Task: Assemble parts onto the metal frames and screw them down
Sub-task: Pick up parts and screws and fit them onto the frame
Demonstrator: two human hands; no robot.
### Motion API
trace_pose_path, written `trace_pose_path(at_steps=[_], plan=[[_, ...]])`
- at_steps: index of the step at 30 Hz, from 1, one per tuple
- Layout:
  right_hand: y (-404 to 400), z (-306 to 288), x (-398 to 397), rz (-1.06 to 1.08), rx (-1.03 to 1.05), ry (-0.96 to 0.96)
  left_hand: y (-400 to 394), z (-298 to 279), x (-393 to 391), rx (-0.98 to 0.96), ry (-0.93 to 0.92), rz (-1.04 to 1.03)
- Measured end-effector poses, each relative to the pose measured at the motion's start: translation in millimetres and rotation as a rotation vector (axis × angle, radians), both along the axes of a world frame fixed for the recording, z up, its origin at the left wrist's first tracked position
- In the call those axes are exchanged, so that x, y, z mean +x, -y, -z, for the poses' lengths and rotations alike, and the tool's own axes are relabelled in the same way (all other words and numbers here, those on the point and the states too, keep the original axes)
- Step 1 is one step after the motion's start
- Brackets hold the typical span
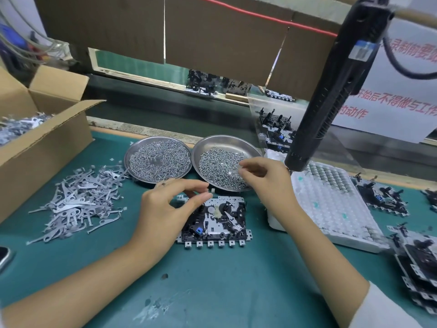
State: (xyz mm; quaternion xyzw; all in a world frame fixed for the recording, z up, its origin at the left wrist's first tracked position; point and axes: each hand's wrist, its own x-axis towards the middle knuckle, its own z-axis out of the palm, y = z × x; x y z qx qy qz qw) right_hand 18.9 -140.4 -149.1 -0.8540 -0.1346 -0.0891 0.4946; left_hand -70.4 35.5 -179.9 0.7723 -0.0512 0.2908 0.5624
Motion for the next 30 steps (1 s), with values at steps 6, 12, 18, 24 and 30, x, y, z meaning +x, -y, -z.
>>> trace_pose_path(at_steps=[6,12,18,24,30], plan=[[-3.3,-5.5,-44.8,-0.246,0.405,-0.317,5.2,-1.5,-4.2,-0.011,0.055,0.017],[-8.4,0.6,-61.0,-0.331,0.431,-0.420,6.4,-2.3,-6.1,0.047,0.132,0.004],[-9.9,0.4,-64.2,-0.307,0.378,-0.396,7.5,0.1,-5.0,0.143,0.218,-0.026],[-13.0,3.2,-66.8,-0.240,0.390,-0.405,6.4,2.3,-3.4,0.282,0.369,-0.099],[-15.9,5.0,-69.9,-0.218,0.428,-0.463,5.4,1.5,-2.8,0.365,0.443,-0.126]])
